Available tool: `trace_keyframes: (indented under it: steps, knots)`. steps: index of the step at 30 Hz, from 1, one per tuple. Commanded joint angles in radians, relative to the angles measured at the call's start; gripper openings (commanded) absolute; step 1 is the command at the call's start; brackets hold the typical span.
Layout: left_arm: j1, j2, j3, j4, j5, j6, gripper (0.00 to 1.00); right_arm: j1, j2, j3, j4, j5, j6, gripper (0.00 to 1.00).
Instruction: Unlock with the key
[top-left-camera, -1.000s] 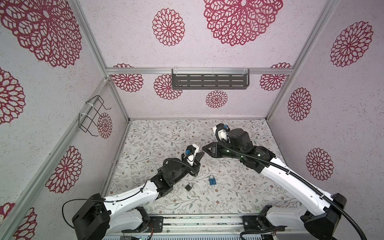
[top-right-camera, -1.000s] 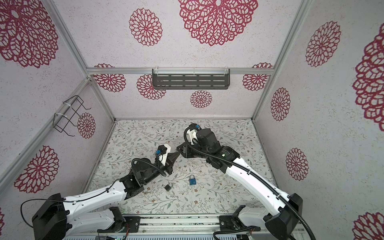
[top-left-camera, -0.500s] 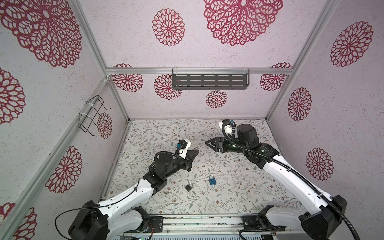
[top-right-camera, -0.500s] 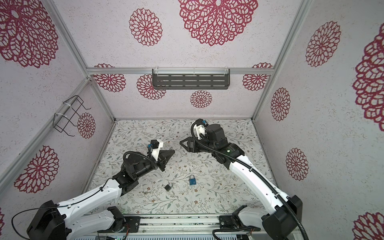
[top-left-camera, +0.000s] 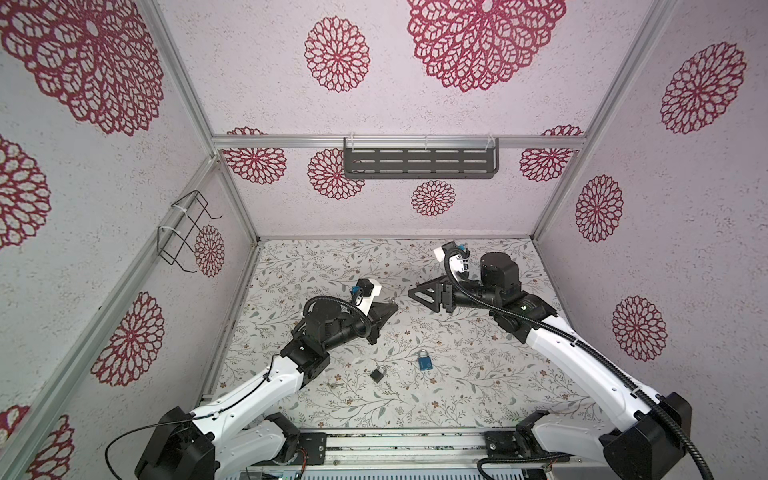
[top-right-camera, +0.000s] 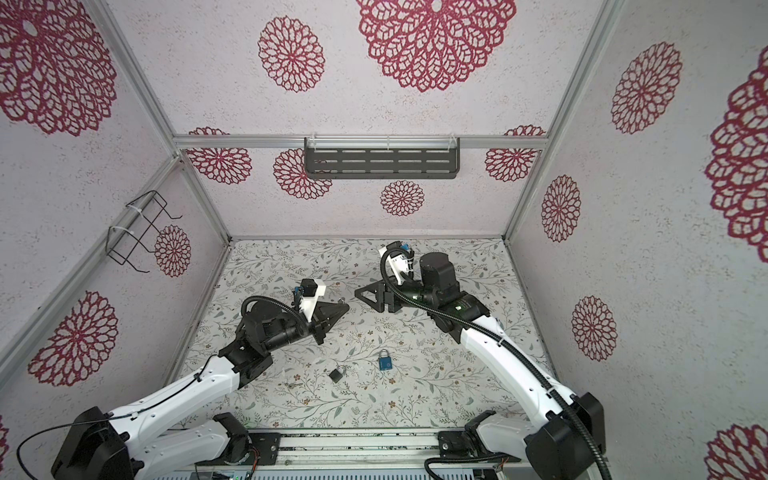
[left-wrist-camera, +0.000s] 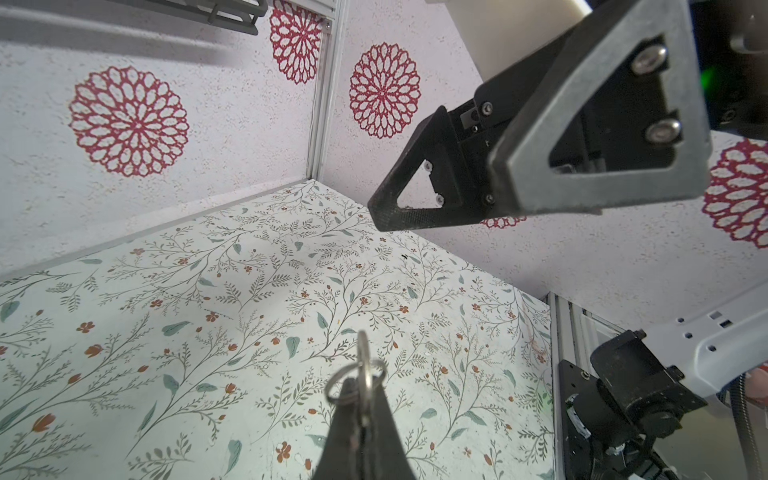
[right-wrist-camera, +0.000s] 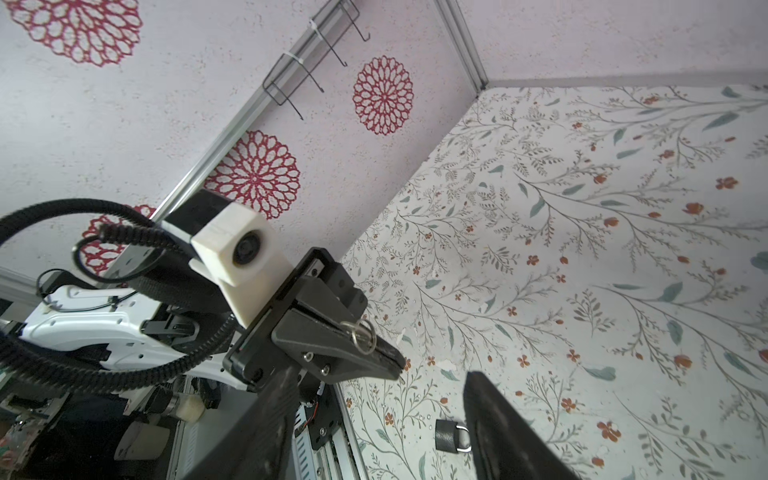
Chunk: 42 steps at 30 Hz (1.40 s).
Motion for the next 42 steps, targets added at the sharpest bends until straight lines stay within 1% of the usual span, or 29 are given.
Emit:
trace_keyframes:
  steps: [1, 4, 8, 12, 16, 20, 32, 37, 42]
  knots:
    - [0.009, -0.01, 0.047, -0.028, 0.06, 0.032, 0.0, -0.007, -0.027, -0.002, 0.116, -0.07, -0.032, 0.66]
    - [0.01, 0.003, 0.063, -0.031, 0.091, 0.027, 0.0, -0.007, -0.011, -0.001, 0.155, -0.108, -0.035, 0.65]
    - [0.01, 0.015, 0.083, -0.038, 0.119, 0.024, 0.0, -0.007, -0.004, -0.004, 0.153, -0.145, -0.084, 0.61]
    - [0.01, 0.032, 0.097, -0.036, 0.138, 0.023, 0.0, -0.004, 0.009, -0.012, 0.195, -0.202, -0.088, 0.59]
    - [0.01, 0.052, 0.117, -0.033, 0.159, 0.02, 0.0, 0.0, 0.033, 0.0, 0.192, -0.228, -0.1, 0.58]
    - [0.01, 0.066, 0.13, -0.029, 0.172, 0.017, 0.0, 0.008, 0.047, -0.001, 0.179, -0.23, -0.124, 0.56]
    - [0.009, 0.096, 0.158, -0.033, 0.201, 0.013, 0.0, 0.009, 0.103, 0.02, 0.17, -0.256, -0.157, 0.4]
    - [0.01, 0.1, 0.163, -0.036, 0.206, 0.014, 0.0, 0.008, 0.112, 0.022, 0.171, -0.262, -0.164, 0.32]
    - [0.01, 0.107, 0.167, -0.041, 0.21, 0.019, 0.0, 0.008, 0.111, 0.022, 0.17, -0.265, -0.171, 0.27]
